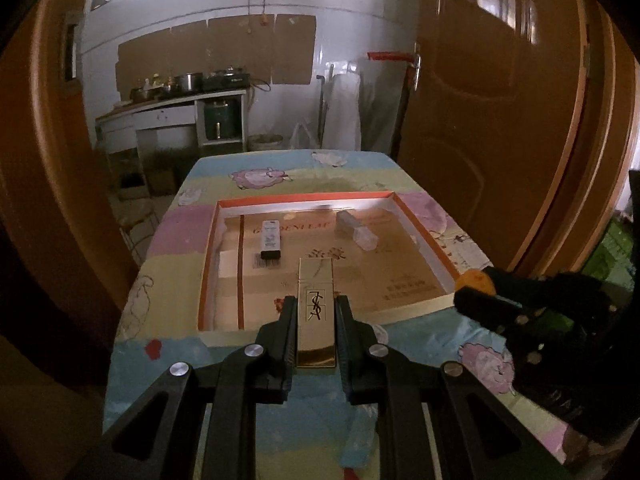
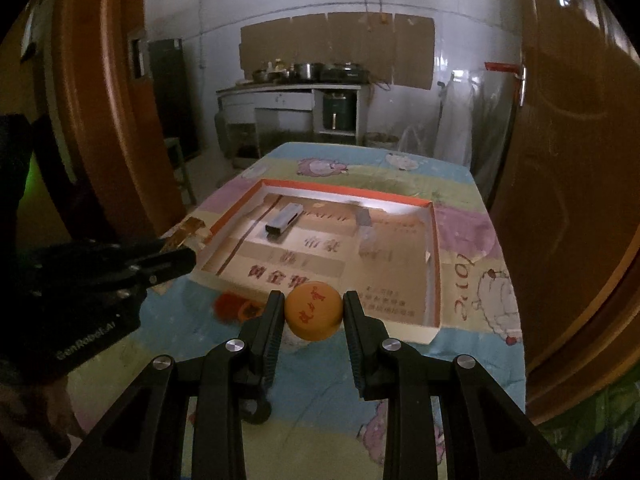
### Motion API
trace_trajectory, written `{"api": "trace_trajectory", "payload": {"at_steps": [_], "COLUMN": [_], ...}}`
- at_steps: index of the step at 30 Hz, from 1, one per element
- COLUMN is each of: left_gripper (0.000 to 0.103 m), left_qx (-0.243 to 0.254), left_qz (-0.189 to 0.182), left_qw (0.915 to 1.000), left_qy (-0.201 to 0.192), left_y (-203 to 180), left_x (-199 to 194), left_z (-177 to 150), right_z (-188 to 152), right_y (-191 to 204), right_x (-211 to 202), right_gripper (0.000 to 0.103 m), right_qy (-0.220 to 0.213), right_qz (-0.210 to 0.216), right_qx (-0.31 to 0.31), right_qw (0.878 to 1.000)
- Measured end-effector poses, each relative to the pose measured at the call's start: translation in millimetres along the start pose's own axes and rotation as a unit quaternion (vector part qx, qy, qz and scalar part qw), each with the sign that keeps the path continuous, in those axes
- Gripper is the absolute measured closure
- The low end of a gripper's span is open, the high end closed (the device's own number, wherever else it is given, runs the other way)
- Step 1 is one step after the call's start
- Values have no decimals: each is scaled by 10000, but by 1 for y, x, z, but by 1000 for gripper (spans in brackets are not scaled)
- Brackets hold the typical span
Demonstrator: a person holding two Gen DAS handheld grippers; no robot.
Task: Organize rigid objects
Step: 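Carry the gold lipstick and orange ball over the cardboard tray with both tools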
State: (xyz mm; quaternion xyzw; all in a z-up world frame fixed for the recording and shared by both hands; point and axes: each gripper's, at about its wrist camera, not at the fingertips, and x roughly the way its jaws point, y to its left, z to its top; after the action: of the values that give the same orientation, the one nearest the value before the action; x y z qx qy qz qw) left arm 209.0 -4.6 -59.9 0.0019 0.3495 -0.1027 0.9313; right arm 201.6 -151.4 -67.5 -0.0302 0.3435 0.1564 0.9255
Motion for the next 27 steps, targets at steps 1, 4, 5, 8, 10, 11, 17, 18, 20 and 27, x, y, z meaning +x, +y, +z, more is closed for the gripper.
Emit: {"api": "trace_trajectory", "payload": {"at_steps": [1,4,5,8,10,11,17,18,20,27], "left_gripper": [85,85,85,85,85,85,85,85,85,85], "left_qx": [1,-9,-29,-95,-164,-208,-381,-404,-417,-419], "left_qz": [-6,-30,-46,-75,-111,-138,-137,-155,-184,-290], "left_qw": [10000,9999,9998,9995,9992,9990,9975,9972,9965,9940], "left_qy": [29,156,195,285,343,383,576,606,700,968], "left_y": [0,1,2,5,6,8,15,16,17,14], "left_x": [3,15,19,30,37,41,65,68,76,101], "left_z": [1,8,11,18,22,25,36,37,38,39], "right_z": [2,12,14,23,29,31,43,44,45,47], "right_y": [-3,-9,-10,-16,-20,-23,-40,-43,-50,-64], "right_x": [2,11,13,22,29,33,56,61,68,93], "right_gripper": [73,73,73,73,73,73,73,73,73,73], "right_qy": [13,85,106,163,207,230,386,419,462,620], "right_qz": [8,49,59,81,86,79,14,2,13,-76], "right_qx": [12,71,86,140,192,221,409,455,538,613], "right_qw": [10000,9999,9999,9997,9996,9995,9984,9981,9975,9962]}}
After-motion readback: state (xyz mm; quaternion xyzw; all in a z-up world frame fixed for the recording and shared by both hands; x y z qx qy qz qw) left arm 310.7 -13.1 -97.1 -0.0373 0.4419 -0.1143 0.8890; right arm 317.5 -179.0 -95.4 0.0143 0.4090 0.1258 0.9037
